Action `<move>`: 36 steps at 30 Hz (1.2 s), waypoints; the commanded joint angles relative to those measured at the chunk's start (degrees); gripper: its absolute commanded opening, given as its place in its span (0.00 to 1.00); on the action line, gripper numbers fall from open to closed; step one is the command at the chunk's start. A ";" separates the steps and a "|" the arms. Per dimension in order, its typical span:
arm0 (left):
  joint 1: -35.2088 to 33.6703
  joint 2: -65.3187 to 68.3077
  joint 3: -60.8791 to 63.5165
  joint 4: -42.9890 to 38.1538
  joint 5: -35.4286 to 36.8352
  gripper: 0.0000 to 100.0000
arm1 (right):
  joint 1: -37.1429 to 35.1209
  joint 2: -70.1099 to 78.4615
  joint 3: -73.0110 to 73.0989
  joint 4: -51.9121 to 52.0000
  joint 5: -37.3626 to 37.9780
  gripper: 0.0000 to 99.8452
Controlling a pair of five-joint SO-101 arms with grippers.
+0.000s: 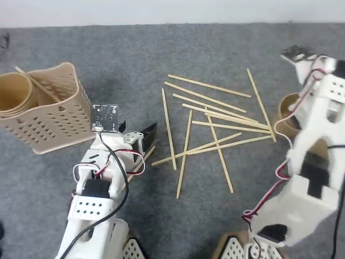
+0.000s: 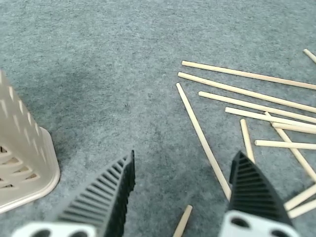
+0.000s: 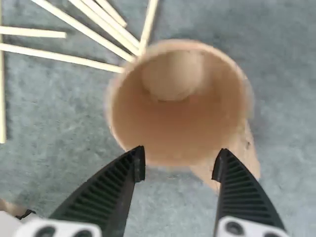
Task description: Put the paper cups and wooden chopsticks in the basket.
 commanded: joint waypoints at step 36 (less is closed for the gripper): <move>0.26 -0.79 -0.22 -0.97 0.44 0.29 | 3.82 5.58 -12.57 -7.08 0.44 0.21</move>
